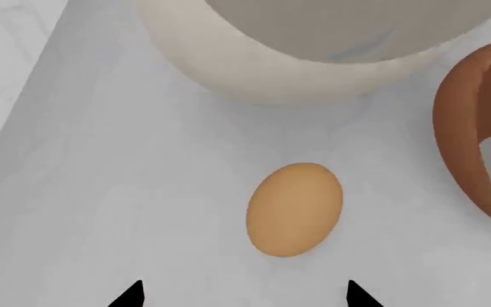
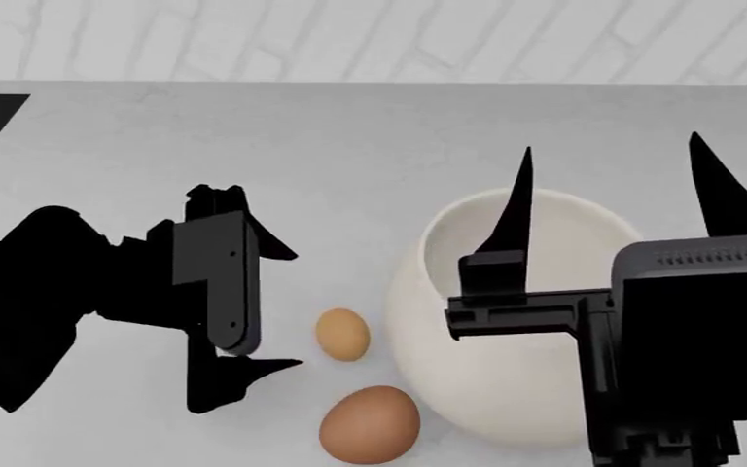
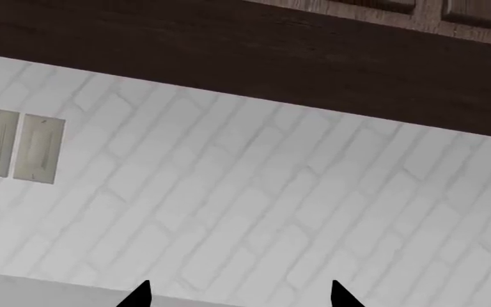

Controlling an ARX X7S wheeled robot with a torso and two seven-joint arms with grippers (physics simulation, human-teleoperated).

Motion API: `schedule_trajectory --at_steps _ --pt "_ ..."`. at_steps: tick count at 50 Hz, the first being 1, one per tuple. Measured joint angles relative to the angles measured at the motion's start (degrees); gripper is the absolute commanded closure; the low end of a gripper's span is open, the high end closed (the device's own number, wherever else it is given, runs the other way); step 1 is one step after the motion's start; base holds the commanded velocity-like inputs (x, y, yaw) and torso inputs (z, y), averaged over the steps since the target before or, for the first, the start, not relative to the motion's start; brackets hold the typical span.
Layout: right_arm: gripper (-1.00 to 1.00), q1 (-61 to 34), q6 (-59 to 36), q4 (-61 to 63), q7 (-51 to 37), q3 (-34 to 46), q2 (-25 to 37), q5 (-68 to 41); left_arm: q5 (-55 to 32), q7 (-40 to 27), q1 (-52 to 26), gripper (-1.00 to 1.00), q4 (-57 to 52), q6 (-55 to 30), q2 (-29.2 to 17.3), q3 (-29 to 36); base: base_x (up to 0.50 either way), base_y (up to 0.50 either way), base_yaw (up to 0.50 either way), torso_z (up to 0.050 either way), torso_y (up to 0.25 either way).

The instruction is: Place the eggs and milk next to the bowl.

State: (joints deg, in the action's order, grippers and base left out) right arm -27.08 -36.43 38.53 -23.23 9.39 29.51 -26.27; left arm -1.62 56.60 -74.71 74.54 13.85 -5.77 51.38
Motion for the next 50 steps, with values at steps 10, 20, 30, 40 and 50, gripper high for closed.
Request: schedule_trajectory --at_steps 10,20,30,40,50 --pt "-1.0 -1.06 -0.68 0.28 -0.16 0.58 -0.28 -0.29 -3.8 -1.6 3.57 -1.0 -19.4 -15.96 -7.55 -3.61 0.0 0.0 0.0 0.0 0.0" --pt "-1.0 -2.85 -2.58 1.01 -0.6 0.99 -0.29 -0.94 -10.21 -7.08 8.02 -1.0 -40.74 -35.12 -14.55 -10.47 0.0 0.0 0.0 0.0 0.0" --pt "-1.0 -4.99 -4.53 1.46 -0.89 1.19 -0.29 -1.78 -16.54 -17.79 11.48 -1.0 -54.39 -49.77 -16.87 -20.8 0.0 0.0 0.0 0.0 0.0" --pt "-1.0 -5.72 -6.02 2.14 -1.19 0.92 -0.14 -2.86 -20.28 -30.54 14.62 -1.0 -62.0 -58.75 -15.82 -31.0 0.0 0.0 0.0 0.0 0.0" --pt "-1.0 -6.46 -6.47 1.8 -1.21 1.21 -0.31 -3.23 -21.23 -41.57 17.24 -1.0 -66.09 -62.64 -13.81 -38.55 0.0 0.0 0.0 0.0 0.0"
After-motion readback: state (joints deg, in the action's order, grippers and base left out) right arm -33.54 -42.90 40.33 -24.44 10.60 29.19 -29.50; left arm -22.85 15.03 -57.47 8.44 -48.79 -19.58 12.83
